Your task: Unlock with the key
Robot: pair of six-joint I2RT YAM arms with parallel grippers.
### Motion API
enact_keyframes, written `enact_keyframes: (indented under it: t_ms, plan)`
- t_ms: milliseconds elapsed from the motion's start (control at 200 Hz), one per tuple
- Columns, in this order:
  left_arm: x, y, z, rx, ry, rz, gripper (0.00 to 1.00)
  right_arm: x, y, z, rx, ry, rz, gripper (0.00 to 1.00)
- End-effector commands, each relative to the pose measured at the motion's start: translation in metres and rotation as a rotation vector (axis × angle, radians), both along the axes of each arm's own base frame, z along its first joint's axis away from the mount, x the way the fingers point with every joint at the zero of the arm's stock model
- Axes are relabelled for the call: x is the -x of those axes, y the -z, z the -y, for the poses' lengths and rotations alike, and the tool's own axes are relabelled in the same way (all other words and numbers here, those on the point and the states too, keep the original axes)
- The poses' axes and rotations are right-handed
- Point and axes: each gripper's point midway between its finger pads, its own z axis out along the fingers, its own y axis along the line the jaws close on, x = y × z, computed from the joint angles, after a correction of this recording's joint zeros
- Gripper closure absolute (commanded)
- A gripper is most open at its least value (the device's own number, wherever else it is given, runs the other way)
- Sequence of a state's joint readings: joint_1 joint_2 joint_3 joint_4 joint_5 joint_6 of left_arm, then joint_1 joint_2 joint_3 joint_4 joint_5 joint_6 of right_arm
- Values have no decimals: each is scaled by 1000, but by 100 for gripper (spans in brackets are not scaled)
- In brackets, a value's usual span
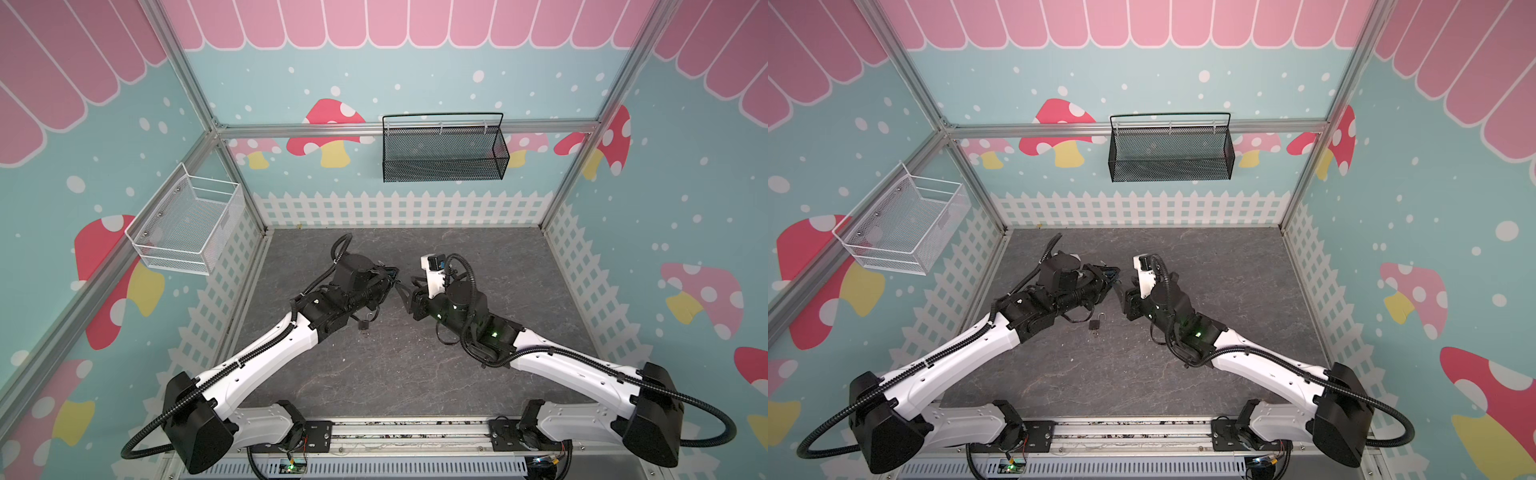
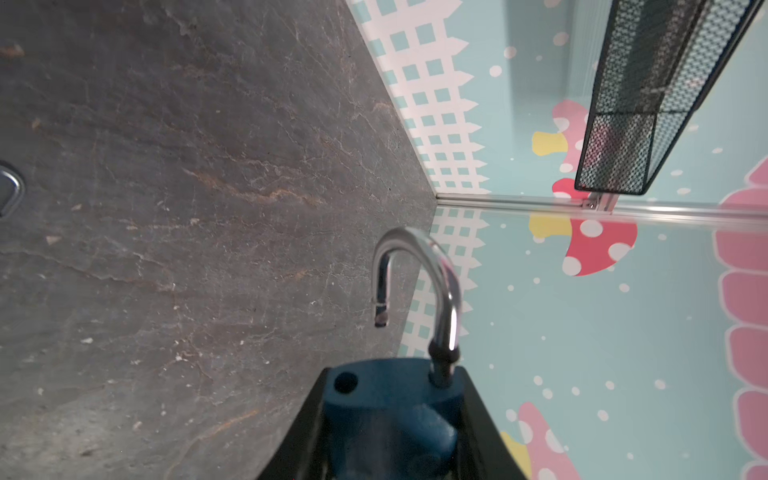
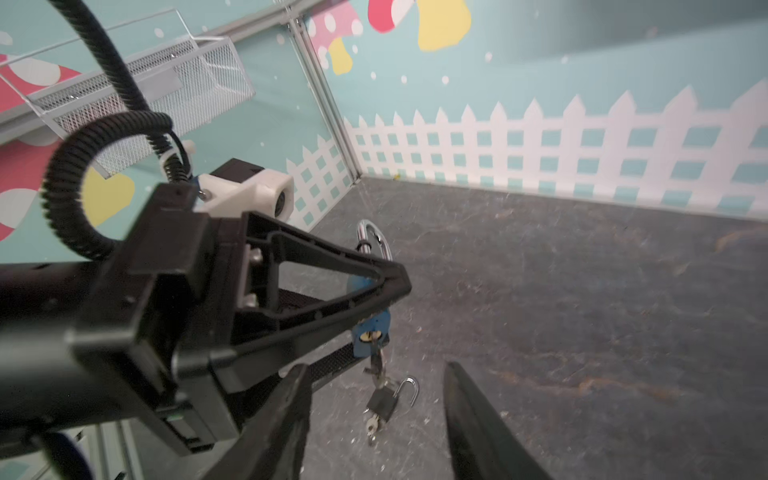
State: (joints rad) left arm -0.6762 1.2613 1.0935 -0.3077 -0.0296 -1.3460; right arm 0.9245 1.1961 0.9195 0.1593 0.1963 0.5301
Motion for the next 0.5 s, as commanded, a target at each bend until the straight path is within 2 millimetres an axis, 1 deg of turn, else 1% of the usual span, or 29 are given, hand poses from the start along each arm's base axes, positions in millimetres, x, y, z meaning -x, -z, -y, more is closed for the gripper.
enact_keyframes:
  t_ms: [0,40,120,190,240,300,370,425,495]
  plan:
    - [-2,-21,-6,-158,87,210,100,8,-23,16,15,19,-2,35]
    - [-1,-23,-6,-220,128,277,100,11,-29,22,18,18,-16,32]
    - [2,-19,-10,-359,198,393,100,17,-40,32,27,1,-46,28]
    - [5,-18,-11,-448,250,500,100,19,-48,40,38,-13,-83,26]
    - [10,-18,-9,-493,287,580,100,18,-47,45,59,-15,-126,24]
    - [14,-21,-6,-539,318,676,100,17,-48,46,78,-38,-173,24]
    - [20,-19,0,-595,359,765,100,18,-45,43,110,-85,-212,24]
    - [24,-21,6,-616,383,829,100,19,-41,39,142,-113,-220,24]
    - [28,-24,14,-628,419,894,100,15,-37,38,176,-112,-228,23]
